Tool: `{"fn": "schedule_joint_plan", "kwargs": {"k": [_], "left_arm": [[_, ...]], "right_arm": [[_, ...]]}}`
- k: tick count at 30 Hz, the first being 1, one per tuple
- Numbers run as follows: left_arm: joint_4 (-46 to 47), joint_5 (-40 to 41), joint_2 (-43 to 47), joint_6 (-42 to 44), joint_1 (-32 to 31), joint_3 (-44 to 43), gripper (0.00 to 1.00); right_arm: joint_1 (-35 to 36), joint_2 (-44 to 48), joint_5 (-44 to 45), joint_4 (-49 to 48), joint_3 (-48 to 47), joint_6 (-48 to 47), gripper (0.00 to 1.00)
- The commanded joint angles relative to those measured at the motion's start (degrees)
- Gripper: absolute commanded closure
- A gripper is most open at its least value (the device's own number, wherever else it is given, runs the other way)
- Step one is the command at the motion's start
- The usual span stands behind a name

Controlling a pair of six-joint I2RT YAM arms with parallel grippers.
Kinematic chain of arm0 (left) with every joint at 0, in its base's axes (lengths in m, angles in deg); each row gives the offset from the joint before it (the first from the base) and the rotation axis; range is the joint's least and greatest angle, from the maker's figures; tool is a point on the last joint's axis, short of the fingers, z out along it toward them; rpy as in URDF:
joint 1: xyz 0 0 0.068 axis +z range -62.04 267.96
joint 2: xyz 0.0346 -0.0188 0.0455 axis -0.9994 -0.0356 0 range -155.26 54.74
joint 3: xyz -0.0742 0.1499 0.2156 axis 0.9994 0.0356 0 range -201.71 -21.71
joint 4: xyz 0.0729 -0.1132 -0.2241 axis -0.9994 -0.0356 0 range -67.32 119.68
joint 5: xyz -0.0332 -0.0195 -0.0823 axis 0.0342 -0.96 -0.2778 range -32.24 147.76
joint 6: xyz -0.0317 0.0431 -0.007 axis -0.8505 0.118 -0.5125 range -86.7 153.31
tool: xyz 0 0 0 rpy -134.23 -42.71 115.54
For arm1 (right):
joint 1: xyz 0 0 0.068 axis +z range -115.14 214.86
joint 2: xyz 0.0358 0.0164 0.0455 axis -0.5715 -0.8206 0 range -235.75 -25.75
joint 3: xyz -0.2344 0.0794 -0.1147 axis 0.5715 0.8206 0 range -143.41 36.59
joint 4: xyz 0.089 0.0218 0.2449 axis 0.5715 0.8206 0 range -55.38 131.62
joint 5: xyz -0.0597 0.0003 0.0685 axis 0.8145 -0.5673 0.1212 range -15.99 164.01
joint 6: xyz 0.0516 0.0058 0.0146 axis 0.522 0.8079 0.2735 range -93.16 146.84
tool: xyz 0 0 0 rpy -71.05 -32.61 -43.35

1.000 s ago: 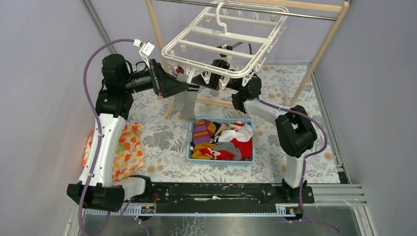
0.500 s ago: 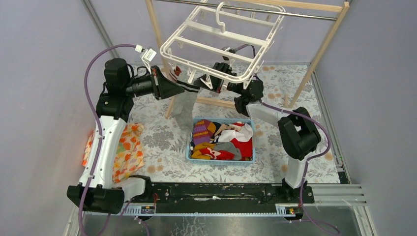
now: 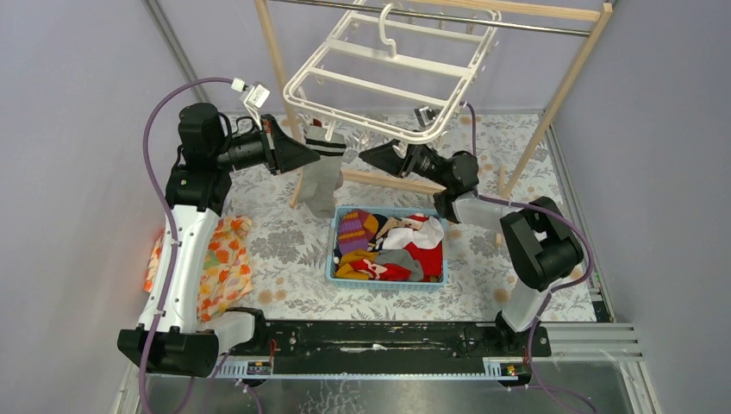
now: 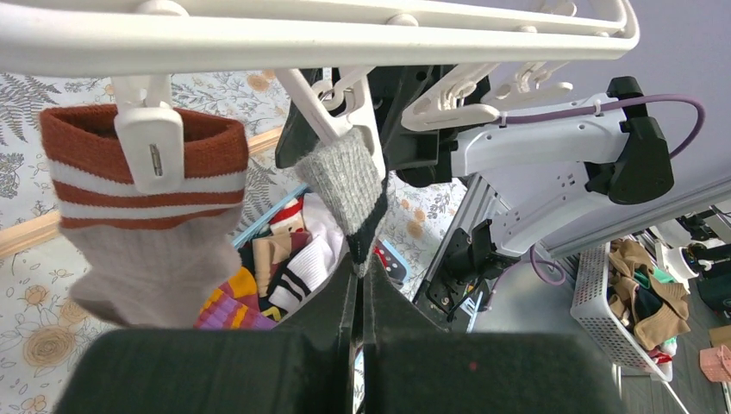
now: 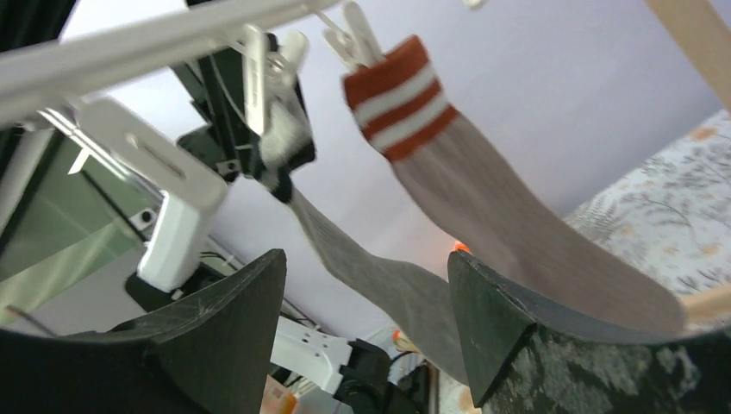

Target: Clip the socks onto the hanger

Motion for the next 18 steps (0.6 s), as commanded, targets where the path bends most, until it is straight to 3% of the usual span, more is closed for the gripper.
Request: {"fn": "schedule_joint_plan", "kwargs": {"k": [1,9,13,18], "left_arm": [[-0.1,0.09,0.89,-0.43,0.41,-0.96,1.0],[-0.03,-0.51,1.28,-0.67,0.41,-1.3,1.0],[-0.01,-0.27,1.24,-0.54,0.4,-1.56,1.0],[-0.01,-0.21,0.9,-0.76,0.41,-1.17,1.0]], "right_arm": [[0.17,5.71,5.74,3.1,4.8,-9.54,0.25],[6.06,23.43,31.92,23.45,20.54,-35.46,0.21],[12.16,29.72,37.93,28.35,20.8,-46.79,0.2],[17.0,32.81,45.98,32.99,15.36,-57.72,0.28]]}}
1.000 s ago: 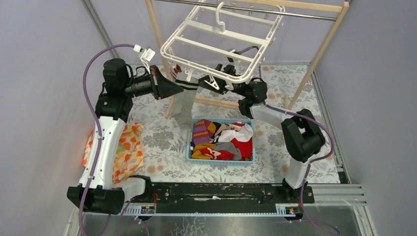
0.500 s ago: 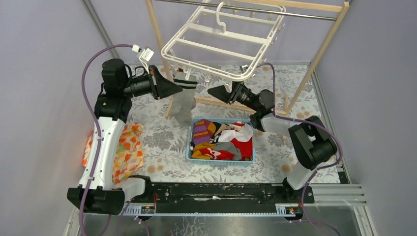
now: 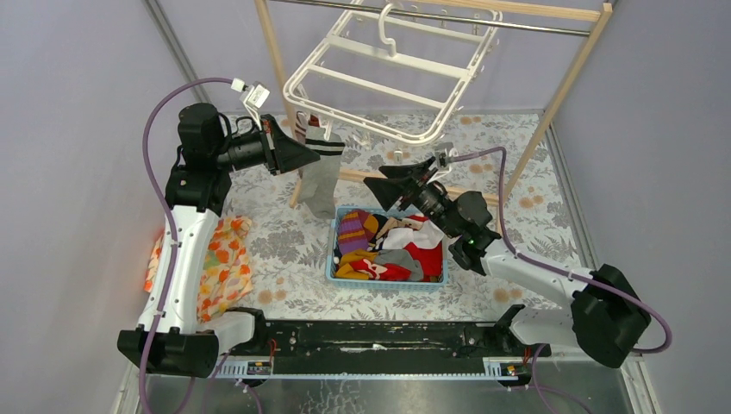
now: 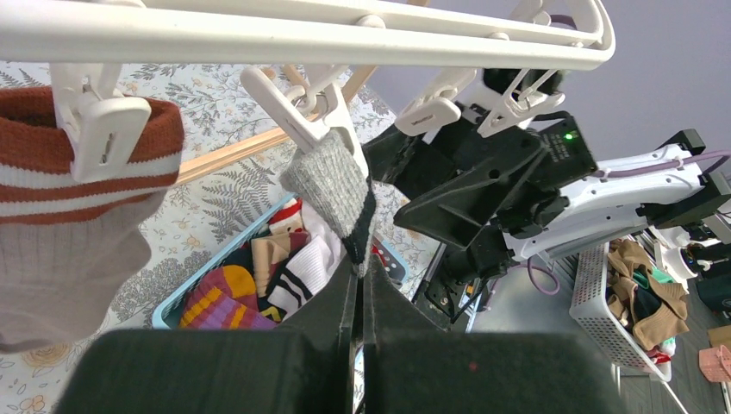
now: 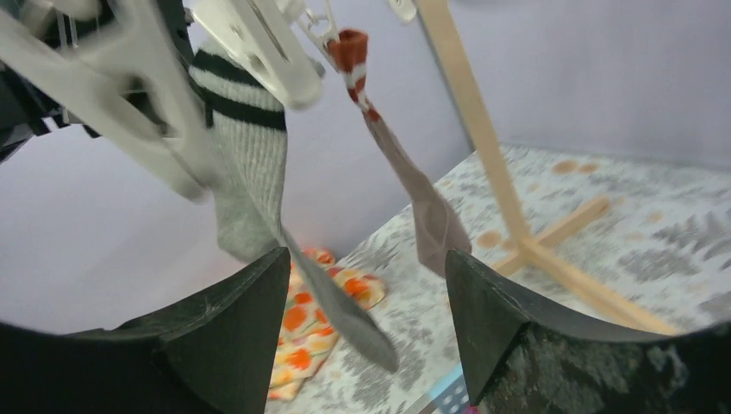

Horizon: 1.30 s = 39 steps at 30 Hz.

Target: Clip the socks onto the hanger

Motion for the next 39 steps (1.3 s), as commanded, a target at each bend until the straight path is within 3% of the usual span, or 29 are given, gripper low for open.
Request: {"fn": "schedule_joint_plan", "kwargs": {"k": [1,6,11,20,26,31,35,39], "left_arm": [[0.04,-0.16,0.83,-0.54,0.41,-1.09,1.0],[0.17,-0.61,1.23,-0.65,0.41,-1.01,1.0],[0.0,-0.87,1.49,-0.53,0.41,-1.45,1.0],[-0.4,-0.21,1.9,0.4,0.41,-2.08,1.0],[-0.4,-0.16,2.65,0.7,0.41,-1.52,1.0],[-0.59,-0.25,3.59,1.55,0.41,-0.82,1.0],[-0.83,-0.09,3.94,2.07,0.41,-0.34,1.0],[-0.84,0.49,4.05,2.07,0.41,0.05,1.0]], "right_arm": [[4.6,2.56,13.91,5.27,-6.92,-17.18,0.28],[10.67,0.31,22.42,7.95,-13.65,-29.33,0.3],[11.42,-1.02,22.16,6.96,-16.17,-31.98,0.32],[11.42,-0.02,13.7,3.38,-14.41,-25.65,0.38],[11.41,2.03,18.23,-3.33,-6.91,-20.3,0.39],[11.41,3.71,20.68,-5.38,-3.54,-18.3,0.33],[11.4,2.68,21.94,-9.79,-3.56,-15.87,0.27],[11.59,-1.38,26.03,-14.24,-6.57,-14.36,0.27]]}}
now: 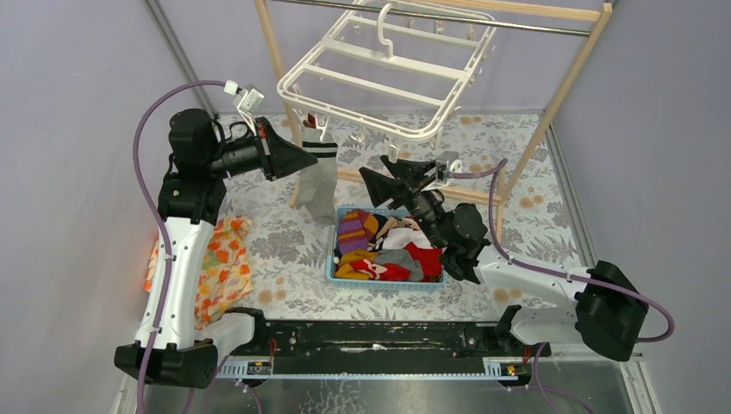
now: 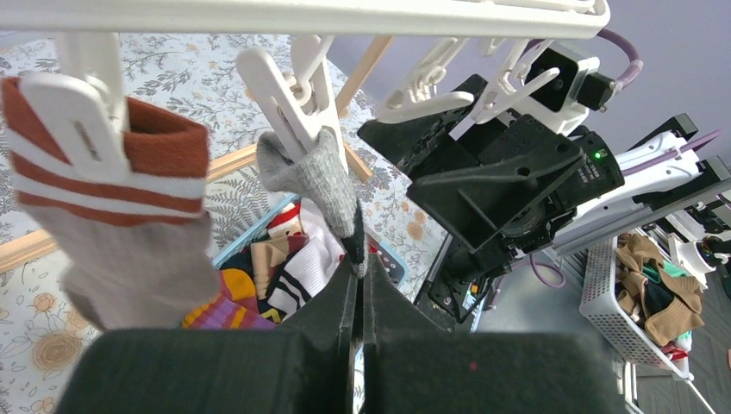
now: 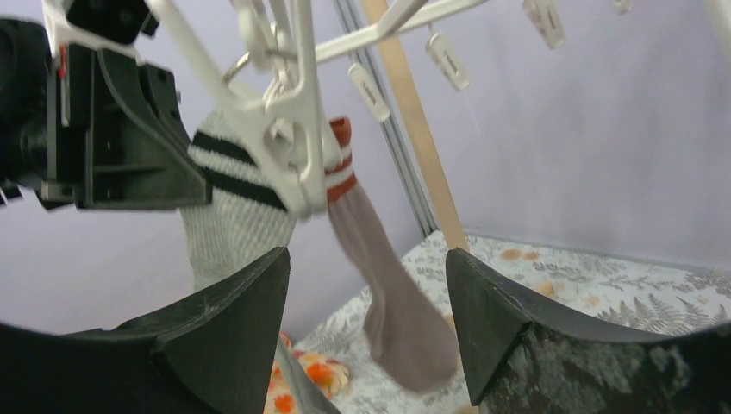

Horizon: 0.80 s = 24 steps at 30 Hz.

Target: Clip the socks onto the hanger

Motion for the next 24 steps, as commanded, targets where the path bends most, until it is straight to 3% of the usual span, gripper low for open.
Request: {"fn": "schedule_joint_plan", "kwargs": {"k": [1,7,13,20,24], "left_arm": [[-0.15,0.8,0.77,1.31,0.41,0.17,1.0],[-3.29,2.11,1.02,4.56,0.41,-0.74,1.0],[-4.28,3.27,1.2,5.8,0.41,-1.39,1.0],[-4.28,4.42,1.14,5.55,0.41,-1.81,0.98],[-4.7,5.45,1.32,5.67,0.42,-2.0,0.94]], "right_arm": [[0.38,-3.55,5.69,-11.0,-4.78,2.63,0.27],[0.25,-7.97,1.25,-17.2,-9.66,3.52,0.29],[-0.31,-7.95,-3.56,-17.26,-9.93,6.03,0.36],[-0.41,-7.48,-4.94,-16.38,-10.54,6.31,0.7],[-0.42,-6.91,-4.81,-15.25,-10.7,5.9,0.81]]}}
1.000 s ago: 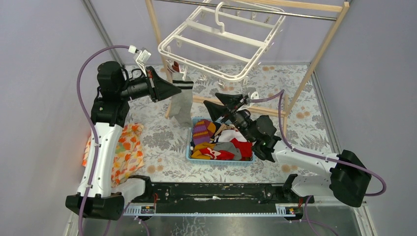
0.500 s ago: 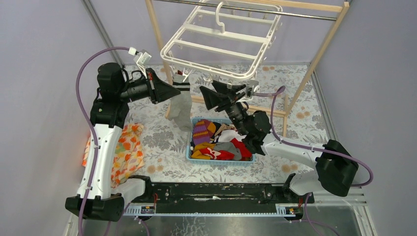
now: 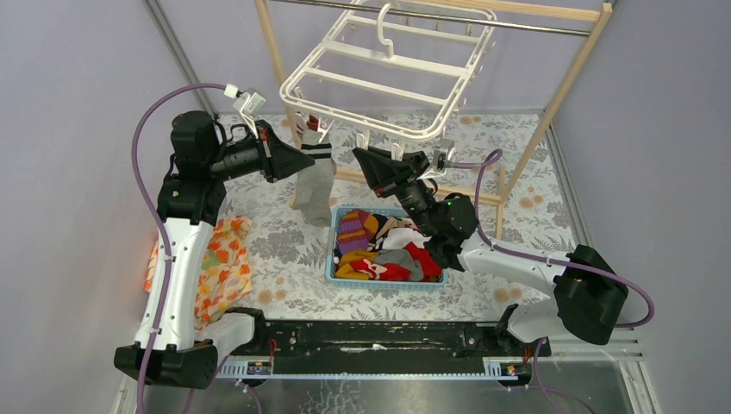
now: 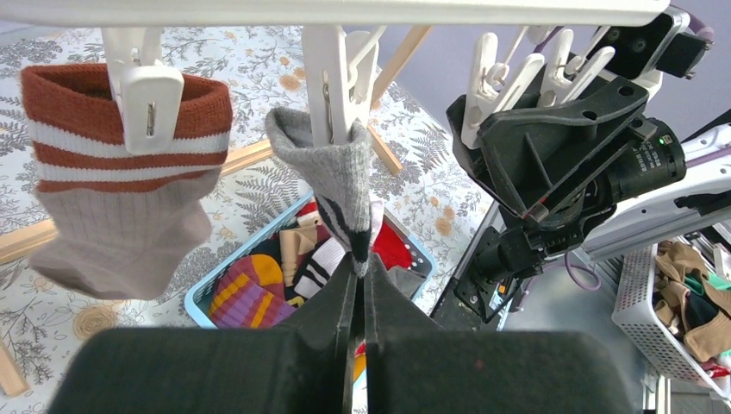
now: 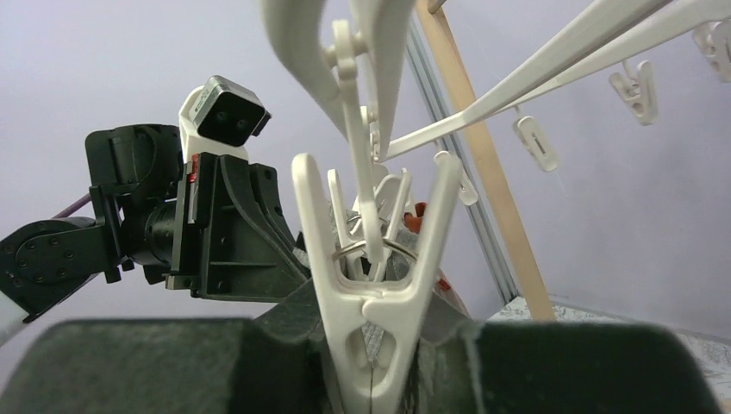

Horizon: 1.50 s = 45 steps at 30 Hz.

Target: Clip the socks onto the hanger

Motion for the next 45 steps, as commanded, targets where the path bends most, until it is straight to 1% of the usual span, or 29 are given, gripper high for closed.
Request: {"fn": "schedule_joint_plan", "kwargs": {"k": [1,2,3,4,5,7,10,11,14,18,23,26,29,32,36,41,45], "left_arm": [[-0.7,2.02,1.06,1.11,0.41,-2.14,0.92],[-1.16,2.59,0.96,1.36,0.41,-2.42,0.87],[-1.79,3.29,0.82,1.66,0.41,-2.83,0.78],[-2.74,4.05,0.67,2.04,0.41,-3.38,0.65],[-3.65,4.81,0.66,2.5,0.41,-3.97,0.55],[-5.44,6.61,0.79,3.12,0.41,-5.09,0.41],[-7.48,8.34,1.46,4.06,0.41,-6.23,0.27],[-7.86,8.5,1.76,4.03,0.41,-6.27,0.25],[-7.92,6.84,2.35,3.07,0.41,-6.66,0.24],[-6.39,4.55,1.37,0.53,-0.52,-8.71,0.25],[-5.06,5.46,-2.63,-2.09,-5.32,-12.87,0.29],[-1.61,5.1,-4.13,-4.86,-7.49,-12.91,0.32],[2.28,3.9,-5.73,-7.85,-8.27,-12.49,0.34],[5.18,3.37,-7.12,-10.29,-8.5,-12.6,0.4],[8.15,3.01,-8.16,-12.16,-8.8,-12.17,0.44],[10.57,0.83,-8.94,-13.78,-9.23,-11.78,0.45],[11.5,1.49,-9.03,-13.61,-9.43,-11.15,0.45]], "right_arm": [[-0.29,1.97,-0.8,-2.02,-2.94,-0.57,0.83],[-0.26,2.17,-0.54,-1.63,-2.92,-0.65,0.85],[-0.26,2.29,-0.32,-1.39,-2.92,-0.95,0.87],[-0.27,2.38,-0.02,-0.89,-3.0,-1.14,0.89],[-0.26,2.45,0.28,-0.2,-3.13,-1.28,0.91],[-0.12,2.45,0.79,0.8,-3.46,-1.89,0.94],[0.78,2.27,1.91,3.59,-4.62,-4.14,0.99],[1.25,2.2,2.59,4.11,-4.93,-4.93,1.0],[2.56,1.76,4.52,5.8,-6.06,-7.89,1.0],[4.41,0.66,6.85,8.59,-8.39,-11.57,1.0],[6.07,-0.37,8.86,10.51,-10.3,-15.07,1.0],[6.8,-0.86,9.58,11.54,-10.88,-16.61,1.0],[7.26,-1.32,9.76,12.25,-11.33,-17.63,1.0],[7.56,-1.63,9.97,13.14,-11.69,-18.15,1.0],[7.82,-2.02,9.5,14.37,-12.58,-18.55,1.0],[8.09,-2.58,9.26,15.62,-13.37,-18.91,1.0],[8.14,-2.67,8.84,16.25,-13.64,-18.96,1.0]]}}
